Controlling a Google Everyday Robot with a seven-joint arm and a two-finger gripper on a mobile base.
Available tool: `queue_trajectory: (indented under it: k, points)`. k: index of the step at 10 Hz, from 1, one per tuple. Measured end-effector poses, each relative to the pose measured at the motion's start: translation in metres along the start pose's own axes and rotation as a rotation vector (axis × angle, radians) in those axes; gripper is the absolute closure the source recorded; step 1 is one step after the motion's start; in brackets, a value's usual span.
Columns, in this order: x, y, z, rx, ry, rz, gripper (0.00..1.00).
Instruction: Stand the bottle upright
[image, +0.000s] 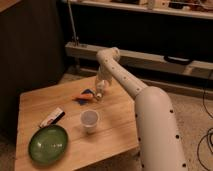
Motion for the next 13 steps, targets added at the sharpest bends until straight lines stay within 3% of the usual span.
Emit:
queue_trajectory:
  k: [6,11,13]
  points:
    - [-0.001,-0.02,-0.014,-0.028,-0.039,-0.019,0.38]
    - [-0.005,-0.024,-0.01,-0.051,-0.156,-0.032,0.38]
    - [-0.007,-0.019,-0.004,-0.049,-0.18,-0.031,0.38]
